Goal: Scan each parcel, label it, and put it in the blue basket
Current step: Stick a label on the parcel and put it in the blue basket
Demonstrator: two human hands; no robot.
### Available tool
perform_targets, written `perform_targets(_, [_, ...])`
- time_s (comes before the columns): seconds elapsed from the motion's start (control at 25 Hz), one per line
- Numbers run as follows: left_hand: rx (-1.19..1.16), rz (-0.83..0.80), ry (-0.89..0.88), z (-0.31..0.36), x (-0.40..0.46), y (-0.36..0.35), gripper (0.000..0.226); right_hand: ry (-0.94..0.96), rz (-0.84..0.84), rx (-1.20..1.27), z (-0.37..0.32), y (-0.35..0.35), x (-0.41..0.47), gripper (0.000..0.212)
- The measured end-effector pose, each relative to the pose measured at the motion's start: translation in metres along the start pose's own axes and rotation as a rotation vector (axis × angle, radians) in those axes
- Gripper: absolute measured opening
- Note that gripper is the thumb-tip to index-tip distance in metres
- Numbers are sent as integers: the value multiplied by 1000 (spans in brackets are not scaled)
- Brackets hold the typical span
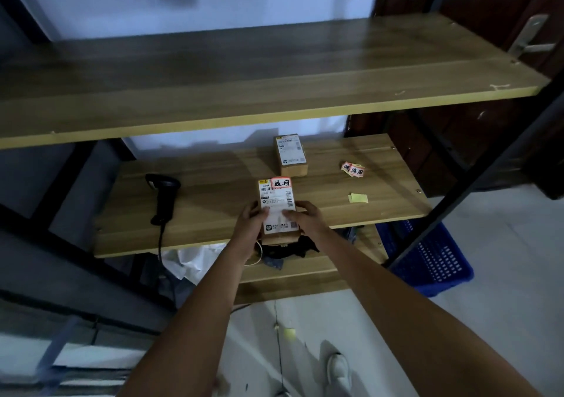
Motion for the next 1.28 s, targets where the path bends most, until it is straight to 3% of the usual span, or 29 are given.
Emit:
perform_targets(0.12, [7,12,35,-7,-6,-14,26,4,60,9,5,13,-19,47])
perform_targets(0.56, [116,-175,173,-45,9,-120,36,-21,199,12,18,113,-97,40])
perform_targets(0.72, [146,-230,227,-65,17,-181,32,-8,211,86,29,167,-128,38])
perform_targets(0.84, [198,-268,265,-88,23,-237,39,-36,223,116,45,220,-155,51])
perform_targets(0.96, [260,-321,318,-117,31,-292,44,-83,222,130,63,277,-184,50])
perform_targets(1.12, [361,-385,382,-146,29,-370,23,-184,192,124,87,350,-226,45])
perform_targets(1.28, [397,-386,360,-160,37,-443,40,-168,254,136,93,417,-254,41])
Point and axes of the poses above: each hand's wrist, its own x-axis towards the middle knuckle, its own y-axis out of the back of the hand, z = x × y, the point moved 10 cm from there along x, towards the middle knuckle, and after that the axes turned 15 degrees about -z, right-handed, at the moved point
